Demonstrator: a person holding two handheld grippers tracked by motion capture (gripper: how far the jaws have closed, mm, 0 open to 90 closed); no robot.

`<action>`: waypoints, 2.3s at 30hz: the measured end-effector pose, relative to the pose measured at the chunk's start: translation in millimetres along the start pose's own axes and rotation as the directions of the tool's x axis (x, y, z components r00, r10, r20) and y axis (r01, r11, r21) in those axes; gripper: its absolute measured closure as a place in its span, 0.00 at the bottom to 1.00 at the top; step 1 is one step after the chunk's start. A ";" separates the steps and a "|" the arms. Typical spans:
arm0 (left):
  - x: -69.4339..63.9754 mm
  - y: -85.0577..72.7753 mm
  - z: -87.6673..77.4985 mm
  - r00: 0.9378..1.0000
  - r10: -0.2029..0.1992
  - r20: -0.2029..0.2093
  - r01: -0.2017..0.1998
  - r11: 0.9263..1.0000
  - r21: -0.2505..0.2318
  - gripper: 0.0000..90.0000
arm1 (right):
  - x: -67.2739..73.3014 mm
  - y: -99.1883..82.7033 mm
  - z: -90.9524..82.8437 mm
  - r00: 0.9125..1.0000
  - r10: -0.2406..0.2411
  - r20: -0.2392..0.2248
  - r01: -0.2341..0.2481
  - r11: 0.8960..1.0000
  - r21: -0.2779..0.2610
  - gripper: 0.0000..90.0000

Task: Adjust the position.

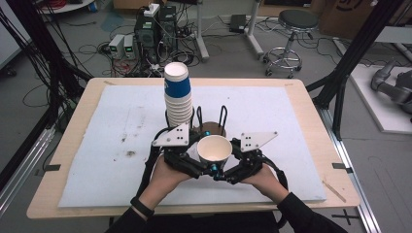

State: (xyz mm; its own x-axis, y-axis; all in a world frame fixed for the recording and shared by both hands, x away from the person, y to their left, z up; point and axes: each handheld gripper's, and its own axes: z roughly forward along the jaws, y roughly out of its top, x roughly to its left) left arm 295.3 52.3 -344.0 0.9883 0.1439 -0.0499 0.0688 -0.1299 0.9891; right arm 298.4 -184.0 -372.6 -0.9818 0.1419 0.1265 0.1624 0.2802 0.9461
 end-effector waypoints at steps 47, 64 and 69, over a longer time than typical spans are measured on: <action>4.0 -22.5 -8.2 0.999 -0.044 -0.007 0.044 0.999 -0.007 0.14 | -7.7 8.3 -25.4 0.999 0.013 0.039 -0.007 0.989 -0.146 0.29; 0.2 -31.2 13.0 0.999 -0.047 -0.012 0.048 0.998 0.046 0.22 | -1.6 8.4 -17.5 1.000 0.016 0.004 -0.016 0.989 -0.146 0.29; -0.8 -32.3 14.4 0.999 -0.050 -0.001 0.050 0.998 0.048 0.29 | -0.3 8.3 -15.4 1.000 0.010 -0.004 -0.010 0.989 -0.145 0.29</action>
State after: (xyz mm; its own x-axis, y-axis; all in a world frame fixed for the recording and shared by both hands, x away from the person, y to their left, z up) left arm 294.2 42.3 -377.8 0.9835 0.1513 -0.0992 0.1247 -0.1694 0.9776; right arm 298.5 -196.3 -360.2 -0.9806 0.1404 0.1370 0.1564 0.1380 0.9780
